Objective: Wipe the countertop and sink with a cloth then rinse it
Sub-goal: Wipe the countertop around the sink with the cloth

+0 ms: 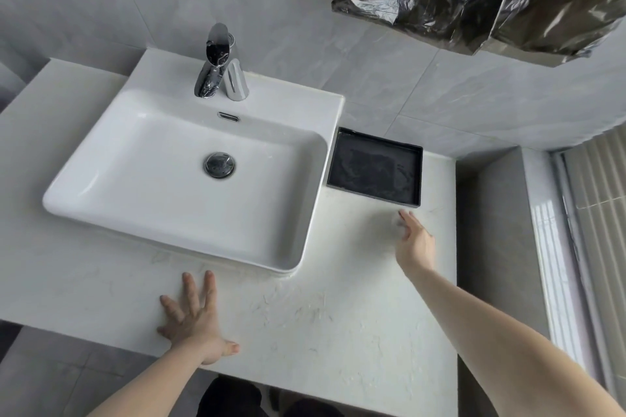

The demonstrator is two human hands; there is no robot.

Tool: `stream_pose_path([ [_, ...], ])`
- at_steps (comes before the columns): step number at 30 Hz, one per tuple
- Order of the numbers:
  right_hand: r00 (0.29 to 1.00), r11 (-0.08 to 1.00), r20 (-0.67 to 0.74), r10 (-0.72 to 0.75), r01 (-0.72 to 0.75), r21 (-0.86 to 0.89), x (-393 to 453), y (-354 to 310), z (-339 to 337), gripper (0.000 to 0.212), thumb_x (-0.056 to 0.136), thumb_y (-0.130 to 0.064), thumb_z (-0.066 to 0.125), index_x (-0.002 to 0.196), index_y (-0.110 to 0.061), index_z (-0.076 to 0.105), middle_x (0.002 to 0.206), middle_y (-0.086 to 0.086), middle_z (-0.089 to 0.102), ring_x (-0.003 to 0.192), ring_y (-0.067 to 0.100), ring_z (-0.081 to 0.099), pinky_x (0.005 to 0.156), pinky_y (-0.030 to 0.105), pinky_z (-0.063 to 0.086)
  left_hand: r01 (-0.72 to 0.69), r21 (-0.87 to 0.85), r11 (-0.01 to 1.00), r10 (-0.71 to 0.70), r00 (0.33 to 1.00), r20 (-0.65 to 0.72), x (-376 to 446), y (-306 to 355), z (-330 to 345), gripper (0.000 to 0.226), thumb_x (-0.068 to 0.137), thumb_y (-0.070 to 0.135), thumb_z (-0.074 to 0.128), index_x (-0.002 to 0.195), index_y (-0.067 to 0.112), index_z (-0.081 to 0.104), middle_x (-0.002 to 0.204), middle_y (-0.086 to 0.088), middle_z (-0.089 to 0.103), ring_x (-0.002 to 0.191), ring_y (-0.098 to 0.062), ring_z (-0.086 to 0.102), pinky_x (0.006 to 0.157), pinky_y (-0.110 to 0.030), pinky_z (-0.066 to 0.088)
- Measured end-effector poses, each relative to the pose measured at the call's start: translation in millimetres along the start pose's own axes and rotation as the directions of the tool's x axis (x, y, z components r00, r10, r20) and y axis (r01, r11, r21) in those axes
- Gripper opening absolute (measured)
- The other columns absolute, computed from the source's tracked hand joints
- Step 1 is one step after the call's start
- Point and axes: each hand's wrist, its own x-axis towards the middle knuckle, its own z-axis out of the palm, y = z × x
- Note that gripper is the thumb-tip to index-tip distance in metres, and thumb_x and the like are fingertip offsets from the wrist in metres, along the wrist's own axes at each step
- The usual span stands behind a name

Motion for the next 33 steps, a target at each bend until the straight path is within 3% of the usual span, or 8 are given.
stream_pose_path([
  [5, 0.898, 0.923, 0.25, -0.362, 0.384, -0.041, -15, -50, 69, 0.049, 0.095, 0.001, 0.038, 0.13, -0.02, 0.065, 0.159, 0.004, 0.045, 0.152, 0.023, 0.033, 0.124, 0.041, 0.029, 0.007, 0.0, 1.0, -0.007, 1.0, 0.016, -1, 2, -2, 0.16, 0.062, 0.061, 0.088, 0.135, 0.039, -0.053, 0.138, -0.002, -0.066, 0.145, -0.053, -0.032, 0.116, -0.071, 0.023],
  [10, 0.855, 0.846, 0.407, -0.32, 0.451, -0.284, -38, -39, 112, 0.068, 0.103, -0.007, 0.034, 0.162, -0.035, 0.016, 0.173, -0.005, -0.003, 0.159, 0.029, -0.007, 0.128, 0.051, -0.003, -0.005, 0.006, 1.0, 0.005, 1.0, 0.019, 3, 1, -3, 0.162, 0.059, 0.063, 0.088, 0.135, 0.041, -0.053, 0.137, 0.0, -0.067, 0.146, -0.053, -0.031, 0.115, -0.071, 0.023],
  [14, 0.927, 0.894, 0.299, -0.224, 0.318, -0.316, -31, 14, 82, 0.059, 0.107, -0.018, 0.033, 0.163, -0.033, 0.02, 0.174, -0.001, 0.003, 0.159, 0.029, -0.002, 0.129, 0.05, -0.001, -0.019, 0.012, 1.0, 0.018, 1.0, 0.015, 3, -1, -2, 0.163, 0.057, 0.064, 0.089, 0.136, 0.043, -0.052, 0.138, 0.001, -0.066, 0.146, -0.052, -0.031, 0.115, -0.071, 0.023],
  [18, 0.973, 0.916, 0.224, -0.048, 0.133, -0.38, -10, 76, 22, 0.078, 0.094, 0.004, 0.036, 0.162, -0.031, 0.023, 0.173, 0.005, 0.004, 0.16, 0.03, 0.004, 0.129, 0.047, 0.008, -0.013, 0.026, 1.0, 0.013, 1.0, 0.013, 1, 0, -3, 0.163, 0.056, 0.066, 0.088, 0.136, 0.042, -0.051, 0.138, 0.001, -0.067, 0.146, -0.053, -0.03, 0.115, -0.071, 0.025],
  [21, 0.982, 0.937, 0.125, 0.143, -0.093, -0.337, 2, 86, -26, 0.077, 0.087, 0.005, 0.04, 0.154, -0.033, 0.04, 0.169, 0.0, 0.026, 0.145, 0.034, 0.041, 0.112, 0.043, 0.039, -0.009, 0.032, 0.999, 0.009, 1.0, 0.018, -1, 2, -5, 0.163, 0.055, 0.068, 0.087, 0.136, 0.042, -0.052, 0.139, 0.0, -0.066, 0.147, -0.053, -0.028, 0.114, -0.071, 0.026],
  [24, 0.982, 0.955, -0.023, 0.187, -0.187, -0.23, 7, 67, -40, 0.072, 0.085, 0.007, 0.04, 0.147, -0.027, 0.05, 0.155, 0.001, 0.049, 0.126, 0.038, 0.055, 0.101, 0.042, 0.047, 0.001, 0.037, 0.999, -0.002, 1.0, 0.025, -3, 3, -7, 0.164, 0.054, 0.07, 0.086, 0.136, 0.041, -0.052, 0.139, -0.001, -0.066, 0.147, -0.053, -0.028, 0.114, -0.07, 0.027],
  [29, 0.97, 0.968, 0.112, -0.217, 0.229, -0.104, -2, -1, 21, 0.047, 0.094, -0.006, 0.034, 0.122, -0.034, 0.06, 0.13, -0.013, 0.059, 0.128, 0.023, 0.057, 0.098, 0.036, 0.048, 0.01, 0.027, 1.0, -0.011, 0.999, 0.035, -3, 4, -8, 0.164, 0.054, 0.069, 0.087, 0.135, 0.041, -0.053, 0.136, -0.001, -0.068, 0.147, -0.053, -0.028, 0.114, -0.071, 0.027],
  [33, 0.873, 0.908, 0.34, -0.35, 0.406, -0.107, -20, -60, 90, 0.067, 0.091, 0.002, 0.033, 0.15, -0.024, 0.047, 0.159, -0.001, 0.043, 0.152, 0.027, 0.029, 0.124, 0.042, 0.025, 0.016, 0.034, 0.999, -0.017, 0.999, 0.039, -2, 6, -8, 0.163, 0.056, 0.067, 0.087, 0.134, 0.04, -0.054, 0.135, -0.002, -0.068, 0.146, -0.054, -0.028, 0.114, -0.071, 0.028],
])
